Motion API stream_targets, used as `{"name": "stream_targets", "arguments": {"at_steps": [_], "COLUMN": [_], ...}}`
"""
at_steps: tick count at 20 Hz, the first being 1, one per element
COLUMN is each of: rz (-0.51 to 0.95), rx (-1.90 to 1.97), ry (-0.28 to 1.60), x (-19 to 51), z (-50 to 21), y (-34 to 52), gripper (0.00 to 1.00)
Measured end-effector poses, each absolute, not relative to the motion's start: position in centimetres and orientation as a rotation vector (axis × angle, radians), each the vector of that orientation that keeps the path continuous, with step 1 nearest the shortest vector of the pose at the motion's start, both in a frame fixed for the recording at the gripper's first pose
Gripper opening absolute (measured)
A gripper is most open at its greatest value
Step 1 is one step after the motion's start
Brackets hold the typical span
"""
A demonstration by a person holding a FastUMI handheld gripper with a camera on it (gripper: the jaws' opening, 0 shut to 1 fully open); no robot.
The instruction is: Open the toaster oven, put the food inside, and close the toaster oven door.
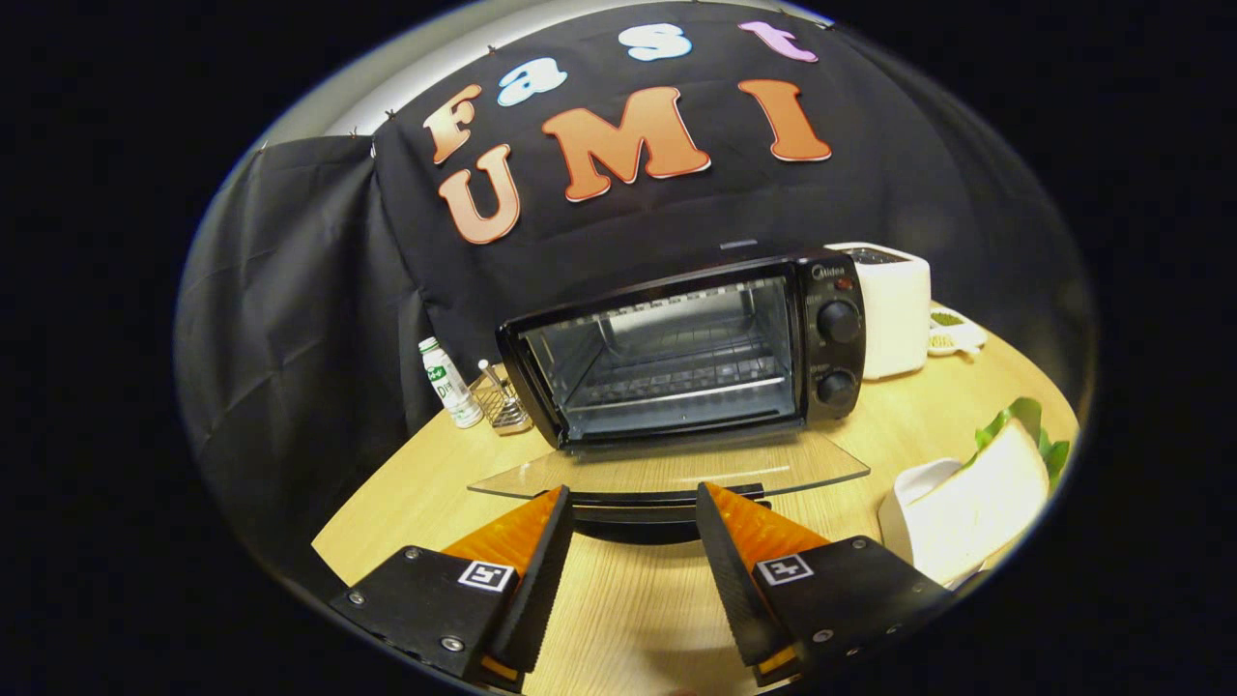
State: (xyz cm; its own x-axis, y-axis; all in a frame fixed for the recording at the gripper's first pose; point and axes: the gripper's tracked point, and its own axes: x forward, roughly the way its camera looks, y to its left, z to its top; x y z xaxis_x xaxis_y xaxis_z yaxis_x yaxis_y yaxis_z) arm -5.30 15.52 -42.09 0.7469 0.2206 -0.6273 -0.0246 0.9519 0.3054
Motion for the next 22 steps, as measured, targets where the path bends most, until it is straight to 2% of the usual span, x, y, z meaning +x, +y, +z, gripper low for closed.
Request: {"name": "stream_targets", "arguments": {"at_steps": [9,19,22], "rz": [0.123,0.156,0.183], "rx": [0.305,0.339,0.285], "ry": [0.876,0.844,0.793], "x": [-8.6,-9.2,-9.1], "z": [-47.2,-45.3,-42.9], "y": [15.6,14.7,13.5], "gripper": [0.75,0.76,0.80]}}
